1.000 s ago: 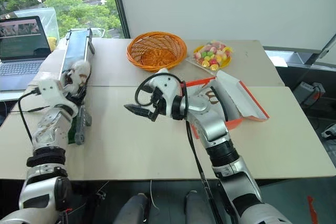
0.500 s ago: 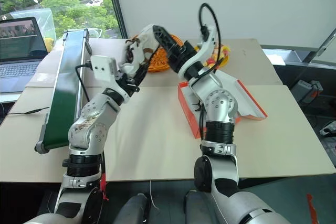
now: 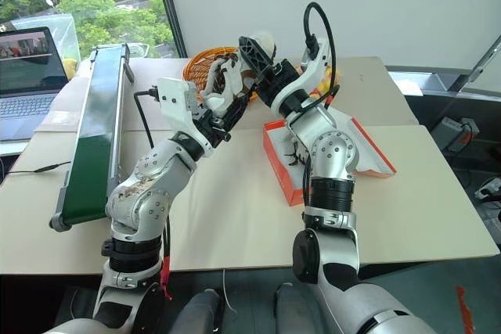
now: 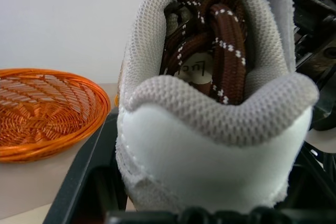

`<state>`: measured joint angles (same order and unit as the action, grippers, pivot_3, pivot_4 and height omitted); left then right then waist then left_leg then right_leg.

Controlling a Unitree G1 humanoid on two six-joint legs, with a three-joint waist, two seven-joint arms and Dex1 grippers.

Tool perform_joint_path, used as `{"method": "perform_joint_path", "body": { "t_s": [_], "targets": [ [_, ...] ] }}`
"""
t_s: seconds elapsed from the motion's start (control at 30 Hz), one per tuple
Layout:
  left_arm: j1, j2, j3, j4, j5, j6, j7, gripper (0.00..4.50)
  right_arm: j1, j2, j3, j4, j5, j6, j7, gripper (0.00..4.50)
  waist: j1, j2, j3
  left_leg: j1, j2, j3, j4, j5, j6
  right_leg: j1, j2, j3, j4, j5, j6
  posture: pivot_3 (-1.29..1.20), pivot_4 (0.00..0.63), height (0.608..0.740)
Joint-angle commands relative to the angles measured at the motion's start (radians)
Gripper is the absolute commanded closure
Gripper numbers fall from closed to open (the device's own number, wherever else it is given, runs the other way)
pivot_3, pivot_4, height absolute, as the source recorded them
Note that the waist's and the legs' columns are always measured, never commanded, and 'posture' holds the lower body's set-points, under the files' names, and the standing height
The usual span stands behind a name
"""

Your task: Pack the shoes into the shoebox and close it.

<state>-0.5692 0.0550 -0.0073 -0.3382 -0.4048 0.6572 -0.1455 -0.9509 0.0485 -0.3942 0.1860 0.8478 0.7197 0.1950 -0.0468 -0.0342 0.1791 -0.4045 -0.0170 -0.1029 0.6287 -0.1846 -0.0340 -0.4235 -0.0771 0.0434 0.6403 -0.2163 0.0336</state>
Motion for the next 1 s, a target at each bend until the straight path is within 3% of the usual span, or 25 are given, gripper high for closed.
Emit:
{"method": "perform_joint_path", "body": {
  "t_s": [0.03, 0.1, 0.17, 0.2, 0.27, 0.4, 0.53, 0.63, 0.73, 0.83, 1.0],
  "targets": [
    [-0.015, 0.002, 0.025, -0.042, -0.057, 0.018, -0.028, 2.06, -0.012, -0.006, 0.024, -0.054, 0.027, -0.008, 0.013, 2.38, 0.000, 0.000, 0.000, 0.000, 0.000, 0.000, 0.000, 0.000, 0.000, 0.000, 0.000, 0.000, 0.000, 0.000, 0.000, 0.00, 0.150, 0.740],
    [-0.016, 0.017, 0.046, -0.040, -0.064, 0.035, -0.022, 2.06, -0.013, -0.010, 0.024, -0.055, 0.027, -0.007, 0.013, 3.06, 0.000, 0.000, 0.000, 0.000, 0.000, 0.000, 0.000, 0.000, 0.000, 0.000, 0.000, 0.000, 0.000, 0.000, 0.000, 0.00, 0.150, 0.740],
    [-0.005, 0.028, 0.067, -0.048, -0.101, 0.051, -0.044, 1.08, -0.015, -0.016, 0.026, -0.053, 0.023, -0.008, 0.012, 3.45, 0.000, 0.000, 0.000, 0.000, 0.000, 0.000, 0.000, 0.000, 0.000, 0.000, 0.000, 0.000, 0.000, 0.000, 0.000, 0.00, 0.150, 0.740],
    [0.001, 0.037, 0.077, -0.057, -0.118, 0.064, -0.052, 0.86, -0.016, -0.021, 0.028, -0.052, 0.020, -0.008, 0.013, 3.81, -0.001, 0.000, 0.000, 0.000, 0.000, 0.000, 0.000, 0.000, 0.000, 0.000, 0.000, 0.000, 0.000, 0.000, 0.000, 0.00, 0.150, 0.740],
    [0.009, 0.053, 0.092, -0.073, -0.134, 0.090, -0.042, 0.05, -0.017, -0.030, 0.032, -0.049, 0.018, -0.009, 0.013, 4.04, -0.002, 0.000, 0.000, 0.000, 0.000, 0.000, 0.000, 0.000, 0.000, 0.000, 0.000, 0.000, 0.000, 0.000, 0.000, 0.00, 0.150, 0.740],
    [0.049, 0.094, 0.189, -0.106, -0.240, 0.161, -0.048, 0.00, -0.016, -0.065, 0.047, -0.050, 0.010, -0.004, 0.027, 4.06, -0.002, 0.000, 0.000, 0.000, 0.000, 0.000, 0.000, 0.000, 0.000, 0.000, 0.000, 0.000, 0.000, 0.000, 0.000, 0.00, 0.150, 0.740],
    [0.116, 0.237, 0.234, -0.121, -0.240, 0.192, -0.091, 0.00, -0.023, -0.155, 0.093, -0.044, -0.054, -0.008, 0.048, 4.07, -0.008, 0.001, 0.000, 0.000, 0.000, 0.000, 0.000, 0.000, 0.000, 0.000, 0.000, 0.000, 0.000, 0.000, 0.000, 0.00, 0.150, 0.740],
    [0.164, 0.305, 0.226, -0.142, -0.261, 0.195, -0.131, 0.00, -0.023, -0.340, 0.270, -0.034, -0.243, -0.040, 0.165, 4.07, -0.003, 0.001, 0.001, 0.000, 0.000, 0.000, 0.000, 0.000, 0.000, 0.000, 0.000, 0.000, 0.000, 0.000, 0.000, 0.00, 0.150, 0.740],
    [0.189, 0.310, 0.207, -0.172, -0.317, 0.208, -0.153, 0.00, -0.031, -0.503, 0.444, 0.002, -0.411, -0.090, 0.299, 4.07, 0.009, 0.002, 0.001, -0.001, 0.000, 0.000, 0.000, 0.000, 0.000, 0.001, 0.000, -0.001, -0.004, -0.001, 0.001, 0.00, 0.150, 0.740],
    [0.207, 0.299, 0.166, -0.212, -0.363, 0.221, -0.186, 0.00, -0.054, -0.598, 0.538, 0.074, -0.519, -0.145, 0.416, 4.07, 0.003, 0.002, 0.001, -0.001, 0.000, 0.000, -0.001, 0.000, 0.000, 0.001, 0.000, -0.001, -0.007, -0.001, 0.001, 0.00, 0.150, 0.740],
    [0.218, 0.284, 0.129, -0.224, -0.359, 0.213, -0.169, 0.00, -0.065, -0.642, 0.591, 0.224, -0.622, -0.242, 0.549, 4.07, -0.004, 0.002, 0.001, -0.002, 0.000, 0.002, -0.001, -0.001, 0.002, 0.001, 0.000, 0.001, -0.009, 0.000, 0.001, 0.00, 0.150, 0.740]
  ]
}}
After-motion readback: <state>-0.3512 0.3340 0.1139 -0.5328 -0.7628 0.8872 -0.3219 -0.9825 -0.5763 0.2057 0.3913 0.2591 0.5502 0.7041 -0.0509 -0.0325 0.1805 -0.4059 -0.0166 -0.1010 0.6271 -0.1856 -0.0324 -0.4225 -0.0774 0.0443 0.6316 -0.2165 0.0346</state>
